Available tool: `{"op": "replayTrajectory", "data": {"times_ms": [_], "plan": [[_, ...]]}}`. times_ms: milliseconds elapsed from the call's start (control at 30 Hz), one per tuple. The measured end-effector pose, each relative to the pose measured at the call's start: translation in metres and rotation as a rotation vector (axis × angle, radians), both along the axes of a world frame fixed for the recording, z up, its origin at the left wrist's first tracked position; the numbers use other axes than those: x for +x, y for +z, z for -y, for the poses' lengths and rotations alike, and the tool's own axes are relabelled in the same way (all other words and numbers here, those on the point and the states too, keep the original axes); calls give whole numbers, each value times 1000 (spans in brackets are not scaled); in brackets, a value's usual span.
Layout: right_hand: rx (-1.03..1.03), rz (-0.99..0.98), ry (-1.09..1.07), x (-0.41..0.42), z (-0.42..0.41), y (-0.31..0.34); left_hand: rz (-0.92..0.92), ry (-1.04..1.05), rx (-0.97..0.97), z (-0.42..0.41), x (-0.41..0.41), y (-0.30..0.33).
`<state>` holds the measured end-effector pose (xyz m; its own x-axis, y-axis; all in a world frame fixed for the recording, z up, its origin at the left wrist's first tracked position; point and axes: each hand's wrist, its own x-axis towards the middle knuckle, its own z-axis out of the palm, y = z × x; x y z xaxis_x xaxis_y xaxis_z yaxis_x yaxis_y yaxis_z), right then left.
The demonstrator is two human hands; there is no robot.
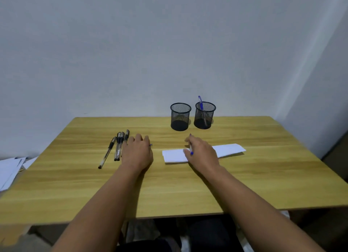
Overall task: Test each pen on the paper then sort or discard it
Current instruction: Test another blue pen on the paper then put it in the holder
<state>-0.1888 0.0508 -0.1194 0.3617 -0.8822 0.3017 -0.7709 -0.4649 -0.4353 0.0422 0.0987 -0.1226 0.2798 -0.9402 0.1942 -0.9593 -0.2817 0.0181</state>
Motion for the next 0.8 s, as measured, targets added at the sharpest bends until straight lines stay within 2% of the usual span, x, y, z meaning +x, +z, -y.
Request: {"op": "replayTrajectory", "data": {"times_ms": [100,200,333,467,633,733,800], "plan": [[-15,8,-10,-1,-4,-19,-18,-83,-130,-6,-5,-3],[-49,48,-28,-2,-6,-22,-28,-283,-235,-13,-9,-9],[-66,71,-65,-3,-6,-23,-166,-410,-196,-23,-15,-14],[-92,57,-95,-4,-5,-23,-180,-418,-143,-24,-21,-13],[-61,71,-85,-6,-1,-19,-209,-443,-166,-21,-24,-16],[-1,218,-50,-11,6,-13,-215,-450,-203,-21,-22,-20],[-6,462,-46,-11,10,-9,-219,-448,-215,-21,-21,-22]]}}
